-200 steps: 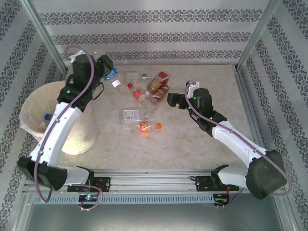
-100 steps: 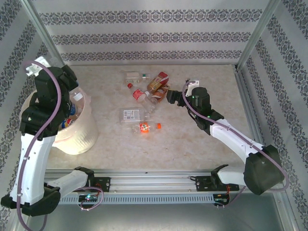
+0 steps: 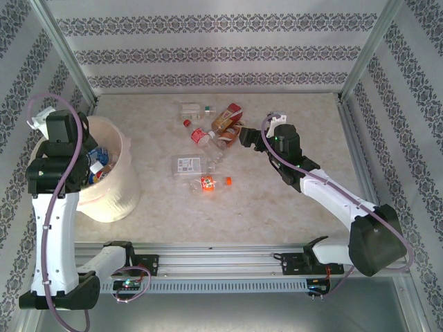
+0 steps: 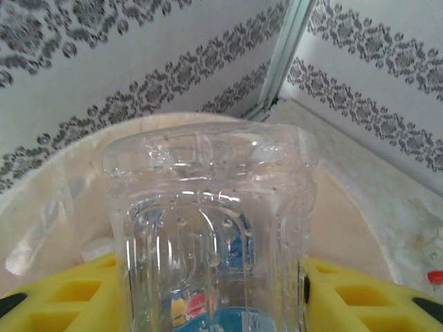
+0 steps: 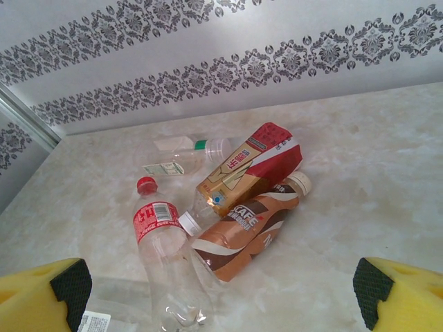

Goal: Put the plastic bottles in the bin

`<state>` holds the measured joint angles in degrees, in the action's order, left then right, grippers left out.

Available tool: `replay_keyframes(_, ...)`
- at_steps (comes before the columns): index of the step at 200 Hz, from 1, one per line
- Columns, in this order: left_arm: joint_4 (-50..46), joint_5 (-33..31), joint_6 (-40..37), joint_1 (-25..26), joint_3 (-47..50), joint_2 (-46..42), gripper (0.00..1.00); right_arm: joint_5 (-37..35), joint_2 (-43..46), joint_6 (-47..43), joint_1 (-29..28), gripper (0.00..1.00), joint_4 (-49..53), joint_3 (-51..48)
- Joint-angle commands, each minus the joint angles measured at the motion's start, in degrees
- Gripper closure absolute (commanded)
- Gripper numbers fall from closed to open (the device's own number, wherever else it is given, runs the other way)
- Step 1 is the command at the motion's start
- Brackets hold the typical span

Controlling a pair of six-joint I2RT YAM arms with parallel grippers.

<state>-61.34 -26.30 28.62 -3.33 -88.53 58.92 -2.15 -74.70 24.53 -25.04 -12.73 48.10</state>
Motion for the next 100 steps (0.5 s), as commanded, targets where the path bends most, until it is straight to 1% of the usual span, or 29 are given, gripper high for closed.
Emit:
replay_keyframes(1,-1.9,5.0,-1.4,-0.8,2.2,-1.3,0.44,-1.5,-0.9,1.4,-0.7,0.02,-1.9,2.0)
replay_keyframes(33,0.7,5.2,-1.9,-0.9,6.9,-1.9,0.43,-1.5,-1.7,2.1,-0.7,0.02,-2.1,2.3)
replay_keyframes(49,2.5,6.9,-2.1,-1.0,7.9,-1.2,0.42,-1.4,-1.9,2.1,-0.7,0.02,-2.0,2.4)
replay_keyframes(55,2.9,7.8,-2.1,-1.1,7.9,-0.8,0.39,-1.4,-1.9,2.2,-0.7,0.02,-1.9,2.4)
replay_keyframes(63,3.2,9.6,-2.5,-1.2,7.5,-0.3,0.33,-1.4,-1.8,2.2,-0.7,0.02,-1.9,2.4)
replay_keyframes(73,3.4,12.2,-2.9,-1.2,6.9,0.3,0.27,-1.7,-1.6,2.2,-0.7,0.02,-1.8,2.2)
replay_keyframes(88,4.6,16.7,-3.7,-1.2,6.4,-0.1,0.16,-2.2,-1.2,2.1,-0.8,0.02,-1.8,1.7)
replay_keyframes(100,5.8,21.1,-4.5,-1.2,6.1,-0.8,0.10,-2.6,-1.0,2.0,-0.7,0.02,-1.7,1.3)
